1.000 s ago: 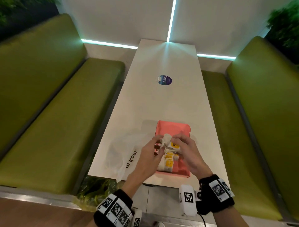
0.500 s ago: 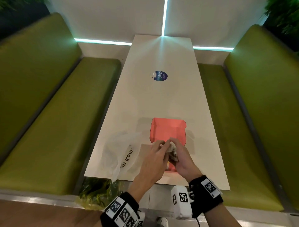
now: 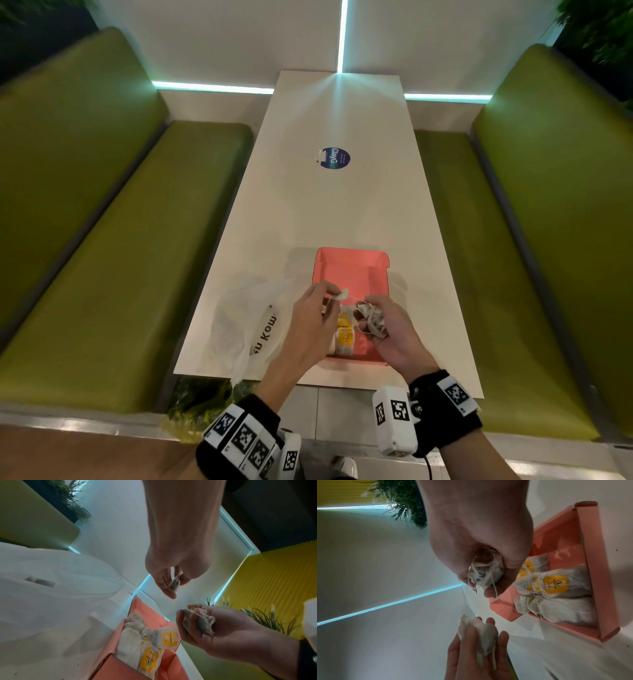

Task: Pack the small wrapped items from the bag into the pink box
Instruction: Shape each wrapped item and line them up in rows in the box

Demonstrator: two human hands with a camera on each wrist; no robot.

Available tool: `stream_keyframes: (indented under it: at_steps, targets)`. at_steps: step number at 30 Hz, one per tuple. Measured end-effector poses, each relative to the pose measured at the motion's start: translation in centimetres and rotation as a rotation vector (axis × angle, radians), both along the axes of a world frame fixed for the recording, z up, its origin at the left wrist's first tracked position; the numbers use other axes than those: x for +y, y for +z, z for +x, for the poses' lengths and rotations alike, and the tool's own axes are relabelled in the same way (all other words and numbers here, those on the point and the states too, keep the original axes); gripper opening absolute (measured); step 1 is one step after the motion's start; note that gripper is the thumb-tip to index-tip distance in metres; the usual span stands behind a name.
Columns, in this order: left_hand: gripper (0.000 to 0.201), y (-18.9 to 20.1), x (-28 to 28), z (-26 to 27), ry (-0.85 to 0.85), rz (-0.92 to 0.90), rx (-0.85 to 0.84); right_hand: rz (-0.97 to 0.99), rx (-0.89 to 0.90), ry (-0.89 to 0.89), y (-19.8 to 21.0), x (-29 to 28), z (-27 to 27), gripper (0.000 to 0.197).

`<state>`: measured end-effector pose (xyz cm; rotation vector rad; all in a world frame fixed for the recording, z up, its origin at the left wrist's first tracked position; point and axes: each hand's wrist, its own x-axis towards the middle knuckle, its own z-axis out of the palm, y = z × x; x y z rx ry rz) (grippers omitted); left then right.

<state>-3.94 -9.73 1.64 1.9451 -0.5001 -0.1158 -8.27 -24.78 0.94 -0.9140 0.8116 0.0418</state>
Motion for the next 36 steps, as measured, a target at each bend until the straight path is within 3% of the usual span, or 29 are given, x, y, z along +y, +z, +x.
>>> stream_keyframes:
  at_steps: [6, 11, 18, 22, 25, 31, 36]
  targets:
    - [0.012, 1.9, 0.8, 0.4, 0.118, -0.196, 0.148, -0.057, -0.04, 0.015, 0.0, -0.5, -0.2, 0.006]
    - [0.016, 4.1, 1.5, 0.9, 0.176, -0.279, 0.162, -0.111, 0.0, 0.091, -1.3, -0.5, -0.4, 0.008]
    - [0.011, 6.7, 2.5, 1.9, 0.26, -0.316, 0.012, -0.222, 0.041, 0.191, -1.9, -0.4, -0.8, 0.002]
    - [0.014, 8.0, 2.9, 1.9, 0.214, -0.274, -0.077, -0.426, -0.014, 0.186, -1.8, -0.4, -1.1, 0.018]
    - [0.024, 7.8, 2.8, 1.7, 0.15, -0.201, -0.082, -0.596, -0.052, 0.151, -1.4, -0.8, -1.2, 0.016]
    - [0.021, 5.5, 2.5, 0.9, 0.105, -0.183, -0.011, -0.814, -0.172, 0.134, 0.2, -1.6, -1.1, 0.011]
    - [0.019, 3.9, 2.1, 0.2, 0.1, -0.126, 0.007, -0.786, -0.296, 0.141, 2.9, -0.2, -1.1, 0.003]
